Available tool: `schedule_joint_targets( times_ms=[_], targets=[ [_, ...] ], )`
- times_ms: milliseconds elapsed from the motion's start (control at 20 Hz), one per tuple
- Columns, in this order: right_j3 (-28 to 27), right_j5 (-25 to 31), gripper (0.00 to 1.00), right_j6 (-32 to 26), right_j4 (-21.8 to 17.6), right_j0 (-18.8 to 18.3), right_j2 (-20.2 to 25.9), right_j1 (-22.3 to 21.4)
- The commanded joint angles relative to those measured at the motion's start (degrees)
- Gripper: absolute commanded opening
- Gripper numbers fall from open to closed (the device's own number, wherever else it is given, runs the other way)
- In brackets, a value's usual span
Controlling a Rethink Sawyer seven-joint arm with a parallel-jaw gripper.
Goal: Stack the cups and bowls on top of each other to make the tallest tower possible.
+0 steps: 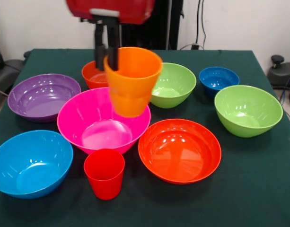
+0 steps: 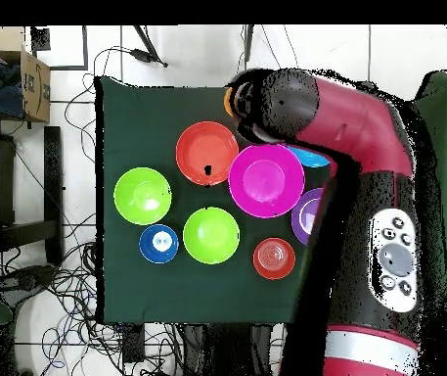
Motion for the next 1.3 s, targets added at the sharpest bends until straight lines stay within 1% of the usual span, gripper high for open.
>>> schedule_joint_targets(
  times_ms=[50,350,500,600,750,950,1100,1300],
  targets=[
    [8.8,-1.7,0.0,-22.0,-6.6,-4.7,12.5,2.9],
    [11.6,-5.9,0.0,-20.8,-8.4,-8.0,16.6,3.4],
    [12.3,-6.2,0.0,-19.8,-8.9,-9.2,18.5,3.6],
    [12.6,-7.0,0.0,-19.2,-9.8,-9.8,19.4,3.7],
    [14.4,-9.8,0.0,-18.5,-11.1,-11.2,21.2,3.7],
    [15.3,-11.3,0.0,-17.5,-12.6,-12.6,23.1,4.4],
    [15.8,-12.2,0.0,-16.8,-14.5,-13.2,24.0,4.4],
    [17.5,-14.9,0.0,-16.8,-17.3,-15.0,25.7,4.5]
  ],
)
